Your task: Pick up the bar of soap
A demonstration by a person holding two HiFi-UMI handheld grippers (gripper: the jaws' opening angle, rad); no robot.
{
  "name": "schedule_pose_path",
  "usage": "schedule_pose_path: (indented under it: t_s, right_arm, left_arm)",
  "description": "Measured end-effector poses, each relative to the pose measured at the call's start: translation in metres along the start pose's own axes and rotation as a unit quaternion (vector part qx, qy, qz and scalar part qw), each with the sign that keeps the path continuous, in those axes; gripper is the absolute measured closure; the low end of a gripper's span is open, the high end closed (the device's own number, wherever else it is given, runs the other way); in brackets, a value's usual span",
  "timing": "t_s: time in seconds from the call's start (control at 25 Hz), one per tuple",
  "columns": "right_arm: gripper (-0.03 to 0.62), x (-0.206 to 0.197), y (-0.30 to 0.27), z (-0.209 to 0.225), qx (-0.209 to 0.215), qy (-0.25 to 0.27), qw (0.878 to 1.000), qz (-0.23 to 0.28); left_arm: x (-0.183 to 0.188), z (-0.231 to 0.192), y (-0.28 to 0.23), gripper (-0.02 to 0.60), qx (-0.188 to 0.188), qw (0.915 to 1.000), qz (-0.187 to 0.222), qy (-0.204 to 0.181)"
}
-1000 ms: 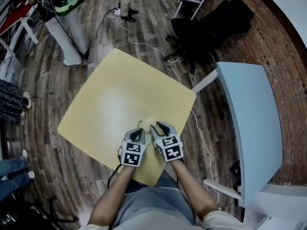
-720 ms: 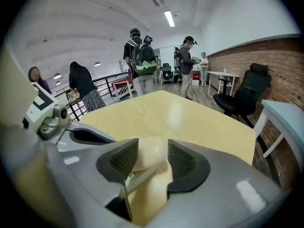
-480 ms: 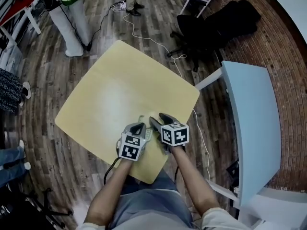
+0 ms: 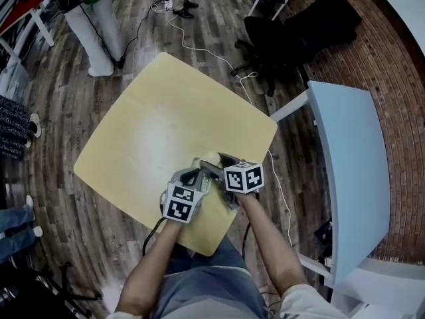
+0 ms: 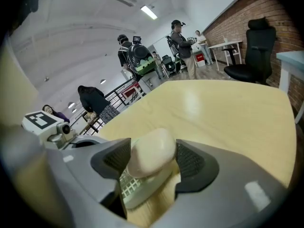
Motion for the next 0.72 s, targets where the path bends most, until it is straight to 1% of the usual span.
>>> schedule_pose_path:
  t_s: [0.12, 0.24, 0.32, 0.36, 0.48, 0.56, 0.72]
  right_arm:
    - [0.296, -0.001, -0.003, 0.001, 0.025, 0.005, 1.0, -0.007]
    - [0.307, 0.003, -0.001, 0.003, 0.033, 0.019, 0.999, -0.003]
    - [0.332, 0.007, 0.003, 0.001, 0.035, 0.025, 0.999, 0.008]
    - [0.355, 0.008, 0.005, -0.001, 0.038, 0.024, 0.999, 0.016]
    - [0.413, 0.012, 0.013, -0.005, 0.058, 0.011, 0.998, 0.033]
    - [0.43, 0.009, 0.015, -0.007, 0.072, 0.004, 0.997, 0.033]
    - [0.442, 0.005, 0.014, -0.011, 0.088, 0.003, 0.996, 0.023]
  left_arm:
    - [0.0, 0.001, -0.001, 0.578, -0.005, 1.0, -0.001, 0.001]
    - [0.001, 0.002, -0.003, 0.578, -0.006, 1.0, 0.0, -0.003]
    - [0.001, 0.0, -0.004, 0.578, -0.006, 1.0, -0.001, -0.004]
    - [0.001, 0.0, -0.004, 0.578, -0.006, 1.0, -0.002, -0.005]
    - [0.0, -0.002, -0.005, 0.578, -0.007, 0.9999, -0.006, -0.006]
    - [-0.001, -0.003, -0.005, 0.578, -0.006, 0.9999, -0.007, -0.006]
    - [-0.001, -0.005, -0.005, 0.578, -0.006, 0.9999, -0.008, -0.006]
Point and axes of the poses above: the fingertips, and each gripper's own axes: y backward along the fingers, z to its right, x out of its top, the point moved 4 cm from there along y, backward along the fingers, and after that the axes turned 7 degrees about -y, right-handed, at the moved point
